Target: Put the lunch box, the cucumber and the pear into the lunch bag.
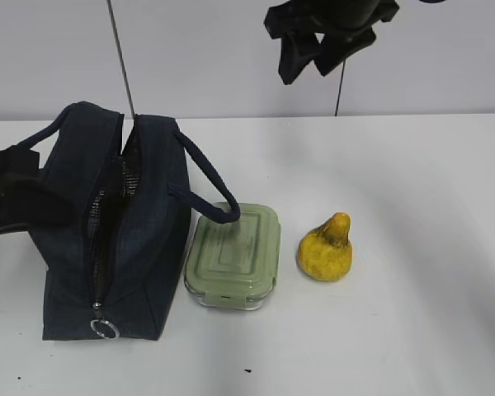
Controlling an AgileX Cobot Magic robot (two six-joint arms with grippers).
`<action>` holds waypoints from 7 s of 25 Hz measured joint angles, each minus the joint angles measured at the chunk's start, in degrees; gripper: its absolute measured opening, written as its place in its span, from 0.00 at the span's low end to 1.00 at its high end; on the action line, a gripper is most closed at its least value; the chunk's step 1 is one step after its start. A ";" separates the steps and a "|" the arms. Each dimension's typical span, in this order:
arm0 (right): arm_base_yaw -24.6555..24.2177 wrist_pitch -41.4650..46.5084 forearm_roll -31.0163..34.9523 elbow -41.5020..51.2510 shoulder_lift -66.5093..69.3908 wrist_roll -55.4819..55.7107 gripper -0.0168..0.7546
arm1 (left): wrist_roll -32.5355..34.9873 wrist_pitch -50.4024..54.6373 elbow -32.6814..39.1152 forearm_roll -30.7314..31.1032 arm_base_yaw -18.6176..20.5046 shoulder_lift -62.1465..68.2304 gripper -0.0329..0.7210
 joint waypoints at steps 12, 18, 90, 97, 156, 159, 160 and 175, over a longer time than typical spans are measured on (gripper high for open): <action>0.09 0.04 -0.79 24.18 -6.77 -0.27 0.59 | 0.00 0.19 0.00 0.00 0.00 0.00 0.02; 0.22 -0.55 -0.79 25.00 -1.84 -0.68 0.59 | 0.00 0.30 0.00 0.00 0.00 0.00 0.02; 8.32 -15.21 40.81 1.76 15.38 -18.42 0.33 | 0.00 0.26 0.00 0.38 0.00 0.00 0.02; 8.32 -19.96 42.58 1.65 15.61 -18.45 0.60 | 0.00 0.26 0.00 0.38 0.00 0.00 0.02; -12.79 -3.80 48.11 43.64 -3.43 -35.65 0.64 | 0.05 0.41 0.00 0.38 0.00 0.00 0.02; -12.79 -5.01 56.06 49.17 -3.46 -43.38 0.64 | 0.05 0.43 0.00 0.38 0.00 0.00 0.02; -12.79 -5.58 57.75 50.57 -3.46 -45.24 0.64 | 0.05 0.43 0.00 0.38 0.00 0.00 0.02; -12.79 -16.56 68.32 58.19 -3.68 -56.97 0.64 | 0.05 0.91 0.00 0.38 0.00 0.00 0.02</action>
